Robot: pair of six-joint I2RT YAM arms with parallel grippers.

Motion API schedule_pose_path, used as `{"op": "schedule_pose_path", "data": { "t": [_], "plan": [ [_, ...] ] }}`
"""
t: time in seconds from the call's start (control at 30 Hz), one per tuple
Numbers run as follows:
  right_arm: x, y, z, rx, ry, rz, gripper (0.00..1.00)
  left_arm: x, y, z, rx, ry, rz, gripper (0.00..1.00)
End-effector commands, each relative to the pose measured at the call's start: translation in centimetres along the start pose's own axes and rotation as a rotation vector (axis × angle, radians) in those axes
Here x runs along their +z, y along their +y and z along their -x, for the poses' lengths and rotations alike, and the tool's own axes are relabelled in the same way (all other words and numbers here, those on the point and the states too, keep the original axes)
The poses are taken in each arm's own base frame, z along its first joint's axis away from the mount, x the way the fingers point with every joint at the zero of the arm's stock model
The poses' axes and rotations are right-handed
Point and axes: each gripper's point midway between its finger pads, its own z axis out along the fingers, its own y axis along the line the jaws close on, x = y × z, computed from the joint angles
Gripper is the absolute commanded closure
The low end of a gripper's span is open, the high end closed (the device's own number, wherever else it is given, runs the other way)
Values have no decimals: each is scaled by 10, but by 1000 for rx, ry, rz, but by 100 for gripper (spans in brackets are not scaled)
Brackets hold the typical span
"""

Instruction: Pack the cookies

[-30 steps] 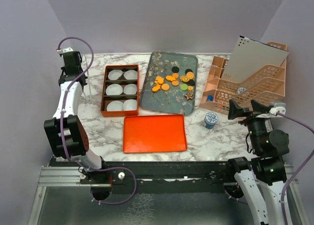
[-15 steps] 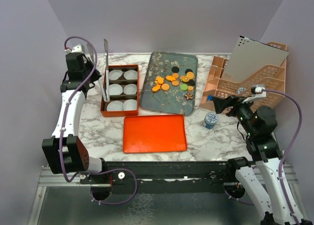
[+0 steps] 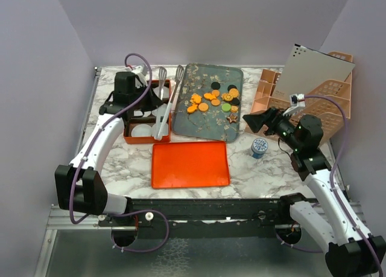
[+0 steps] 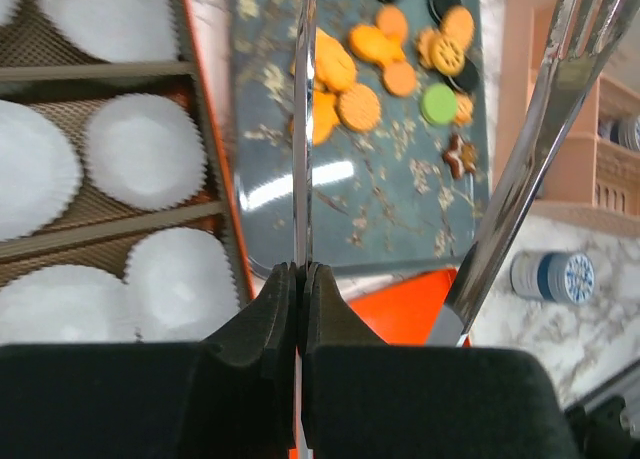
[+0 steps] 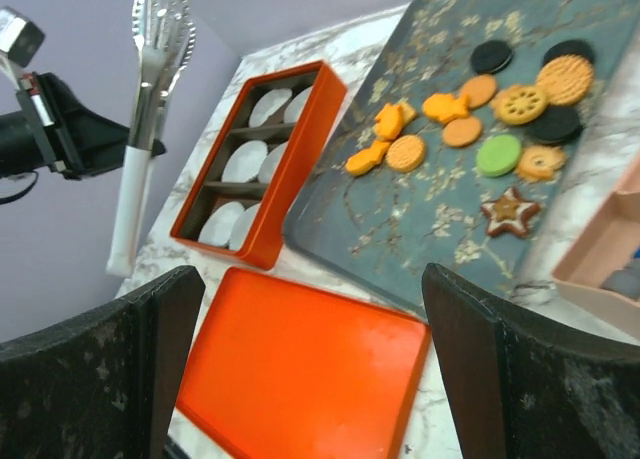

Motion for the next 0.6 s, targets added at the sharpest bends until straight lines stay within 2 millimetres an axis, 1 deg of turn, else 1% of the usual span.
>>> {"op": "schedule_pose_path", "data": {
  "t": [0.0,0.1,0.23,0.37,0.47,0.57],
  "plan": [
    [19,22,-13,80,3,105,0,7,-28,-34,42,90,-105,100],
    [35,37,-26,99,17,119,1,10,-34,-54,56,135,-121,100],
    [55,51,-35,146,6,138,2,10,-41,-70,75,169,-142,100],
    [77,60,-50,207,2,133,4,9,-42,-77,95,174,-133,100],
    [92,73,-61,239,7,141,5,10,-43,-84,106,184,-128,100],
    [105,87,-72,266,18,154,11,10,-48,-90,128,197,-140,100]
  ]
}}
